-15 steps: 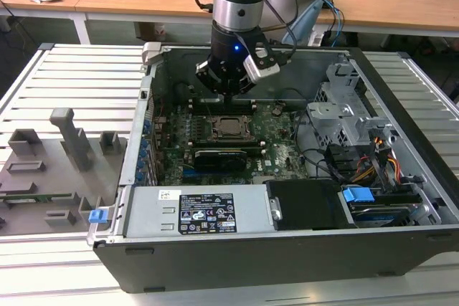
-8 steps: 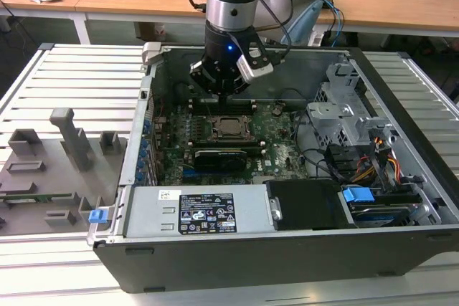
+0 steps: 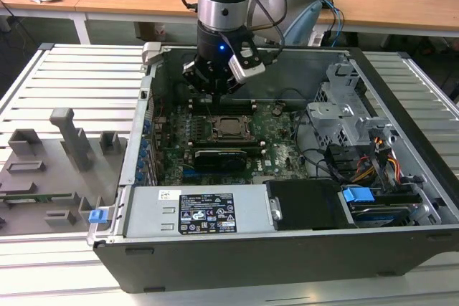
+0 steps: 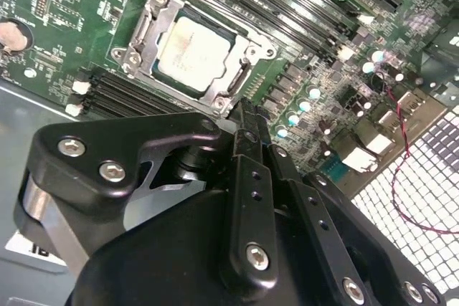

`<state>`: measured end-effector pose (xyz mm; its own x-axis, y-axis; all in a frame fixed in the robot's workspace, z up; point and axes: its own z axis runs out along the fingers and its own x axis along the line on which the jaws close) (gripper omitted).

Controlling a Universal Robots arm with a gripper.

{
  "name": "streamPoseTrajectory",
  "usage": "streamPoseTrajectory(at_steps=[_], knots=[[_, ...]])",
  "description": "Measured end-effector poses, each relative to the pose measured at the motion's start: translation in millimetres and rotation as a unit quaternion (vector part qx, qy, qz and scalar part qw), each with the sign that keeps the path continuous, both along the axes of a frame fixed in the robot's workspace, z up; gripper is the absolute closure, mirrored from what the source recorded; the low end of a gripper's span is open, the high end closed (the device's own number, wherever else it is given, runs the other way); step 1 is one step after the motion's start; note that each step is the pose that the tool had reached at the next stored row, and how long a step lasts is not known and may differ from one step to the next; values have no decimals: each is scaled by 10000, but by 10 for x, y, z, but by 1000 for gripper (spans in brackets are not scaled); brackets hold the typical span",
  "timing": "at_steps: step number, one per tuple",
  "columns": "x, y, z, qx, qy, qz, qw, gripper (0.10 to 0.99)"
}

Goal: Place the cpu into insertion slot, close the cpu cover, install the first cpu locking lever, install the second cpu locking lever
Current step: 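Install the first cpu locking lever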

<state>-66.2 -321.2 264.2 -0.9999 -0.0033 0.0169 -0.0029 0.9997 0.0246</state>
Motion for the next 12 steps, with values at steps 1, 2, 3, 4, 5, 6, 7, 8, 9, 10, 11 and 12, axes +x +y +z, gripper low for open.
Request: streamPoseTrajectory(at_steps=[1,2,3,4,5,6,7,8,9,10,11,12], knots=[[-13,0,0,0,-3,0,10000,980],[-23,0,0,0,-5,0,10000,980],[-32,0,0,0,-7,1,10000,980],[-41,0,0,0,-8,2,10000,980],[-53,0,0,0,-10,2,10000,980],[-63,0,0,0,-10,2,10000,980],[-70,0,-1,0,-10,3,10000,980],[-80,-1,0,-1,-13,3,10000,980],[-100,0,-1,1,-20,3,10000,980],[-108,0,-1,1,-24,3,10000,980],[-112,0,-1,2,-27,3,10000,980],[-121,0,-1,1,-34,4,10000,980]])
